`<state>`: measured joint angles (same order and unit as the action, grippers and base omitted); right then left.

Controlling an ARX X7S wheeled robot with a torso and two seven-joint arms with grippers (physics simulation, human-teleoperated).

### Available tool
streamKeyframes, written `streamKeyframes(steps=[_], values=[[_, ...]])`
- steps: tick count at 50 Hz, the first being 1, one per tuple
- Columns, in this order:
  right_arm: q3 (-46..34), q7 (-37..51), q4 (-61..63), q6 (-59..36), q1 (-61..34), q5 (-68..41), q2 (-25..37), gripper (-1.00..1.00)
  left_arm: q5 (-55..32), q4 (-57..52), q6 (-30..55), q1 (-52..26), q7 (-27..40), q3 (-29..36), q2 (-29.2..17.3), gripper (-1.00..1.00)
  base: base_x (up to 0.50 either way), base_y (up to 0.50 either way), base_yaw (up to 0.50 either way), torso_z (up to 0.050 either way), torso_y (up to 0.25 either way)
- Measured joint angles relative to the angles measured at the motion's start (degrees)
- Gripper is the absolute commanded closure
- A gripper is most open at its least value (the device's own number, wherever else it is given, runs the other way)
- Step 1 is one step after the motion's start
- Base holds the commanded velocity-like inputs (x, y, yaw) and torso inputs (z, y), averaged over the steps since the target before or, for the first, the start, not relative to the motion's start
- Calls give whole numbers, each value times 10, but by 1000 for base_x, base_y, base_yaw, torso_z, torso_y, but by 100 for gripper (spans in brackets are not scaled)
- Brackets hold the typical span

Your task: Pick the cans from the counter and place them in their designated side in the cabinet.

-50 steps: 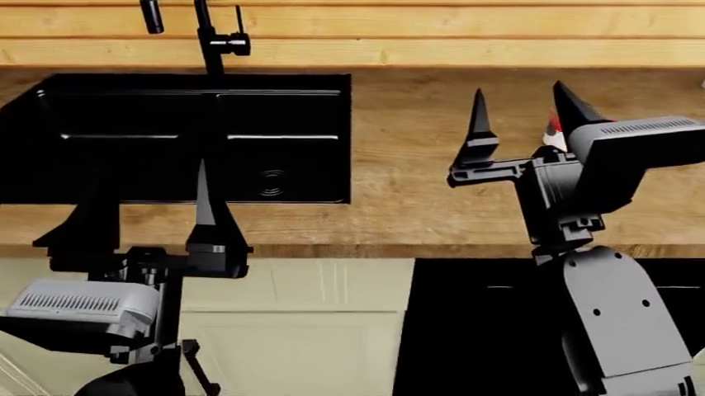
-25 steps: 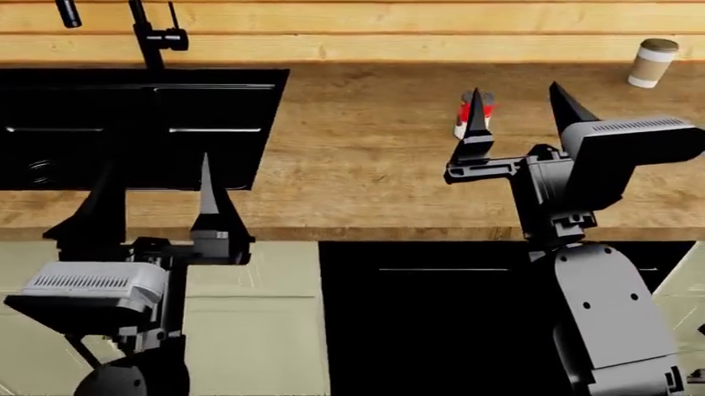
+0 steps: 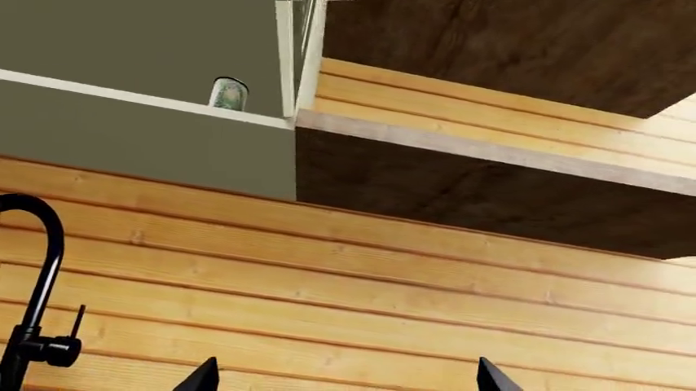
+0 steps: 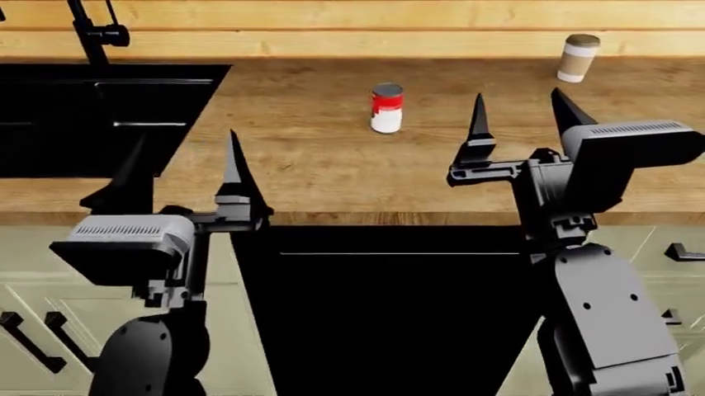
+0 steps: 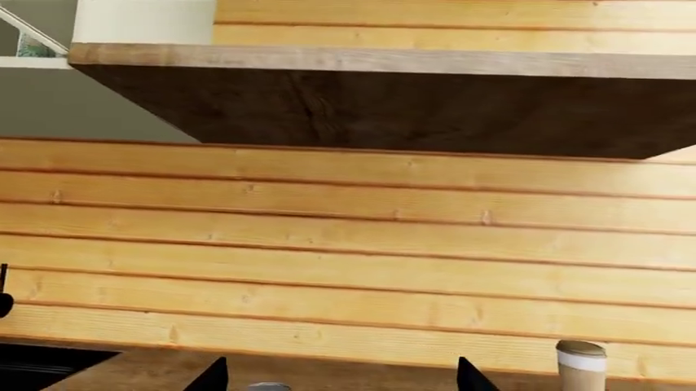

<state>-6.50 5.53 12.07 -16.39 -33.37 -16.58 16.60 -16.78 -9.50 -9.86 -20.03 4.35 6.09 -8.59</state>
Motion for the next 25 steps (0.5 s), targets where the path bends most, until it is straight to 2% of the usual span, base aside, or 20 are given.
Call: streamKeyframes(steps=[9, 17, 25], values=[[-2, 0, -25, 1, -13, -1, -2, -100, 4, 26, 17, -31, 5, 10, 0, -100, -11, -26, 0, 0, 0], [5, 12, -46, -43, -31, -11, -3, -100, 17, 58, 54, -79, 14, 22, -4, -100, 0, 0, 0, 0, 0], [20, -10, -46, -124, -51, -69, 14, -100, 12, 86, 171, -152, 12, 40, -18, -100, 0, 0, 0, 0, 0]])
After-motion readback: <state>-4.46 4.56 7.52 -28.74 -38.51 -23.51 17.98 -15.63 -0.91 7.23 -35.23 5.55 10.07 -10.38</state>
